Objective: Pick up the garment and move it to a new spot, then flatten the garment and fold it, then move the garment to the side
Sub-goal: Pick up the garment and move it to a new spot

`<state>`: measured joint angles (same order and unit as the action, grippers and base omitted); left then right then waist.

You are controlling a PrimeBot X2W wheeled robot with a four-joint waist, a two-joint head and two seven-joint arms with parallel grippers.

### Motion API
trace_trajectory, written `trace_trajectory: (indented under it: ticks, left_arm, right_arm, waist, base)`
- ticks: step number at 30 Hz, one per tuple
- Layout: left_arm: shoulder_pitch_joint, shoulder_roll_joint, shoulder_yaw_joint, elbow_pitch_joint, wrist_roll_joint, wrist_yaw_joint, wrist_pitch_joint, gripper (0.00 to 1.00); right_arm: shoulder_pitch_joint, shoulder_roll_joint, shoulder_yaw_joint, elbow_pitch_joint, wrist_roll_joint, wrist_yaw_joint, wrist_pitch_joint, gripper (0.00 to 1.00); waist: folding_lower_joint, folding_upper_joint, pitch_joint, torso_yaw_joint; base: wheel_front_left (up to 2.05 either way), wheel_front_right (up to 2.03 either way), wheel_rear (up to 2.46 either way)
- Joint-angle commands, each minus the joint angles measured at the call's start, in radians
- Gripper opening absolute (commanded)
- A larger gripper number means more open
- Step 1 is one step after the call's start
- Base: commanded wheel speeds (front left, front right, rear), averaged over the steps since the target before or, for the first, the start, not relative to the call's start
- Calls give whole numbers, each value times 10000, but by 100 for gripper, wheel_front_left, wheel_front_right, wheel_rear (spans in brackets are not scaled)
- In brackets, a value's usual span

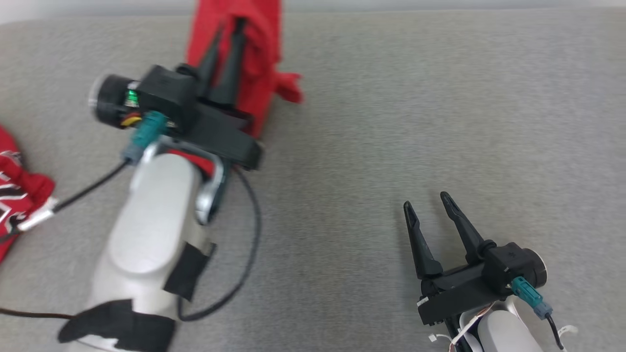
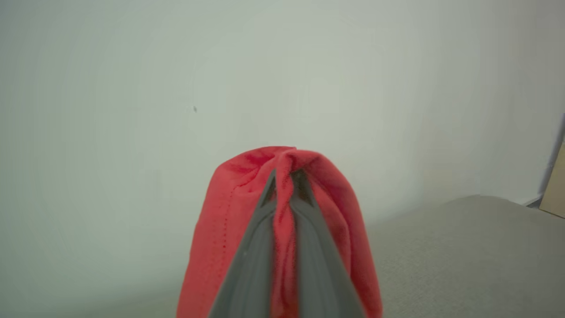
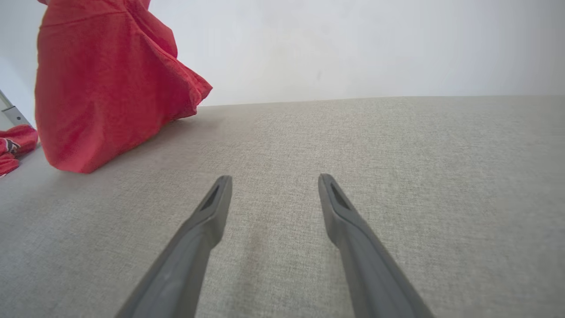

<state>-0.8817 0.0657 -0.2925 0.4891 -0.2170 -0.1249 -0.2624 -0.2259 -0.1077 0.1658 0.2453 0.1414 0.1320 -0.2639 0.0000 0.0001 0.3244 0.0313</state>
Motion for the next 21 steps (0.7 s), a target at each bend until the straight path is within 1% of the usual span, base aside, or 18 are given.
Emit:
trace_trajectory:
  ticks: [1, 3, 4, 5, 8, 11, 14, 15, 16, 18, 21]
  left_arm:
    - [135, -65, -207, -137, -121, -64, -37, 0]
    - [240, -146, -631, -252, -415, -46, -37, 0]
    - [309, -161, -917, -403, -803, -49, -37, 0]
    - [309, -161, -917, -403, -803, -49, -37, 0]
    - [460, -155, -1773, -847, -1573, -24, -37, 0]
    - [717, -152, -2804, -1072, -1835, 10, -37, 0]
    - [986, -113, -3498, -665, -1723, 289, -36, 0]
    - [1046, -120, -3589, -551, -1725, 404, -37, 59]
    - [1088, -126, -3614, -391, -1622, 519, -37, 100]
    - [1401, -127, -3503, 46, -1612, 735, -36, 100]
    - [1753, -124, -3016, 604, -1331, 954, -37, 100]
  right_arm:
    - [-39, 107, 19, 28, 118, -23, -7, 100]
    - [-61, 165, 21, 68, 144, -23, -9, 100]
    - [-73, 192, 42, 95, 152, -23, -7, 100]
    - [-73, 192, 42, 95, 152, -23, -7, 100]
    - [-87, 261, 61, 123, 196, -23, -7, 100]
    - [-56, 311, -58, 121, 209, -23, -7, 100]
    - [-44, 368, -181, 144, 236, -23, -7, 100]
    - [-47, 388, -231, 133, 252, -23, -7, 100]
    - [-49, 405, -282, 108, 259, -23, -7, 100]
    - [-40, 417, -366, 96, 248, -23, -7, 100]
    - [43, 453, -471, 100, 219, -23, -7, 100]
  waist:
    - [0, -1, -163, -448]
    - [0, -1, -214, -704]
    - [0, -1, -239, -849]
    - [0, -1, -239, -849]
    - [0, -1, -255, -1227]
    - [0, -1, -220, -1498]
    - [0, -1, -233, -1711]
    - [0, -1, -245, -1763]
    - [0, -1, -262, -1805]
    - [0, -1, -332, -1854]
    - [0, -1, -528, -1870]
  base:
    - [0, 0, 0]
    - [0, 0, 0]
    - [0, 0, 0]
    - [0, 0, 0]
    - [0, 0, 0]
    - [0, 0, 0]
    - [0, 0, 0]
    - [0, 0, 0]
    - [0, 0, 0]
    - [0, 0, 0]
    - [0, 0, 0]
